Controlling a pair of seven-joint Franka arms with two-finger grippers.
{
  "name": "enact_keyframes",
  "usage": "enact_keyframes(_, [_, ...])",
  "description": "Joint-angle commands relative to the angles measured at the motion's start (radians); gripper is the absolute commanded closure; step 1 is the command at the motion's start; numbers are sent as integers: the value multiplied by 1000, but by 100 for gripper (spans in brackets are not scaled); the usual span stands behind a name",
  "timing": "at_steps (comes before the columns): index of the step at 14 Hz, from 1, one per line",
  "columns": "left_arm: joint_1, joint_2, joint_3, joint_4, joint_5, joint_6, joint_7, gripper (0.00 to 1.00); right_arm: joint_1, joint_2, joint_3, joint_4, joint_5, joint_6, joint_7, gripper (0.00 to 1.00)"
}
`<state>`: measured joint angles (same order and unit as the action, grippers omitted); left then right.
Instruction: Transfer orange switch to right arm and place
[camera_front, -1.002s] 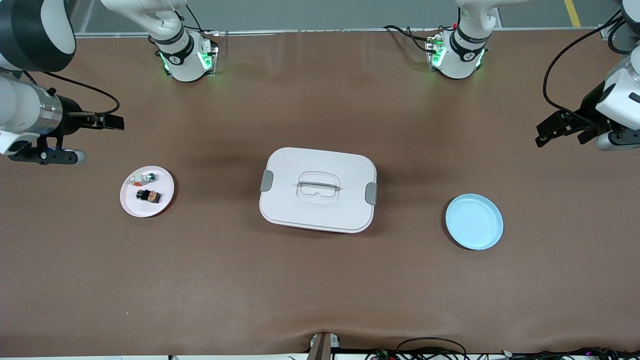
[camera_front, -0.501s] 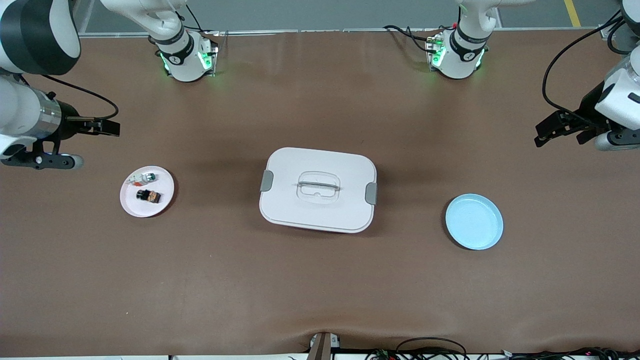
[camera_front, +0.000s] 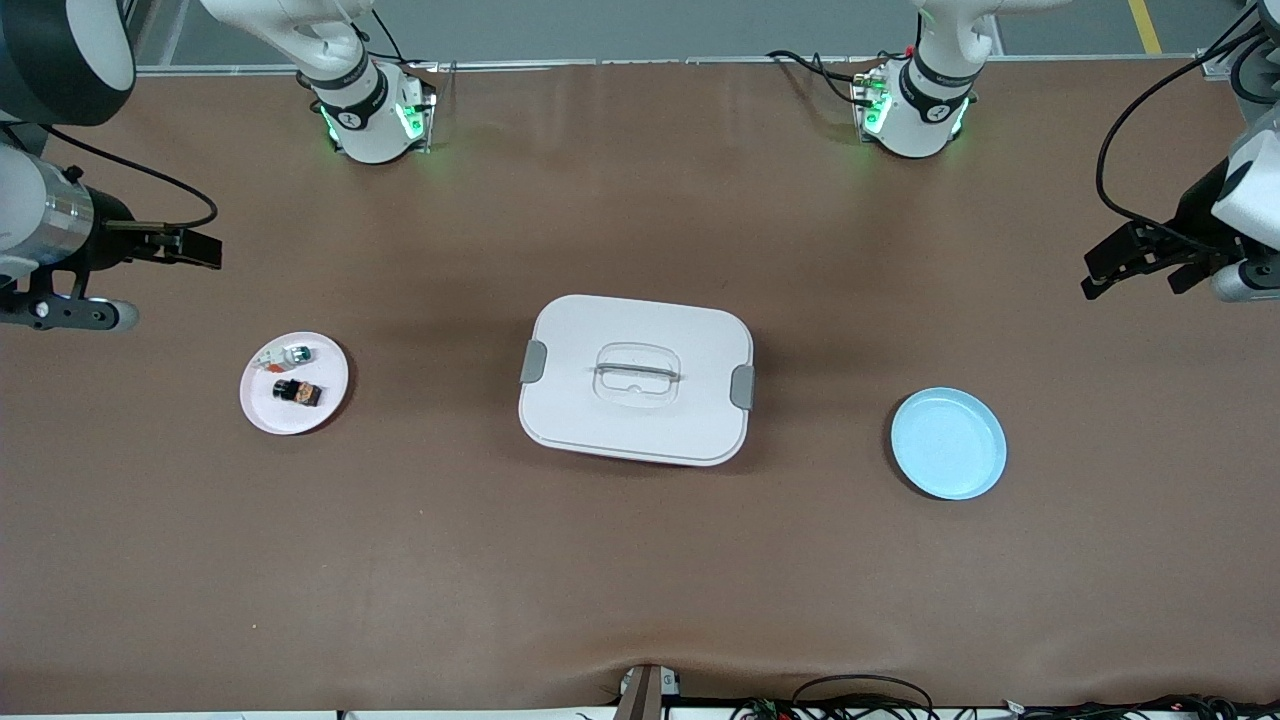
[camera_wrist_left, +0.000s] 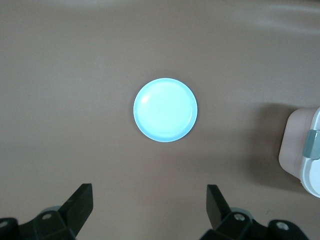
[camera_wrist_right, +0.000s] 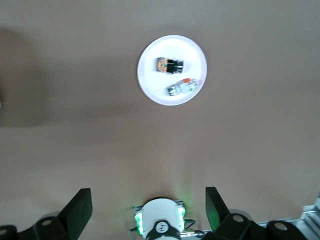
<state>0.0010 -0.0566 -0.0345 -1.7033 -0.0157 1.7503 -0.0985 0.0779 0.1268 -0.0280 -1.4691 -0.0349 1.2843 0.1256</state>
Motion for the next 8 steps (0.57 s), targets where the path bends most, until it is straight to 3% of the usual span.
enact_keyframes(1, [-12, 12, 1, 49, 10, -11, 14, 0, -79, 11, 4, 27, 99, -16, 2, 0])
enact_keyframes(8, [-9, 0, -8, 116, 8, -115, 14, 0, -46, -32, 11, -20, 90, 79, 3, 0])
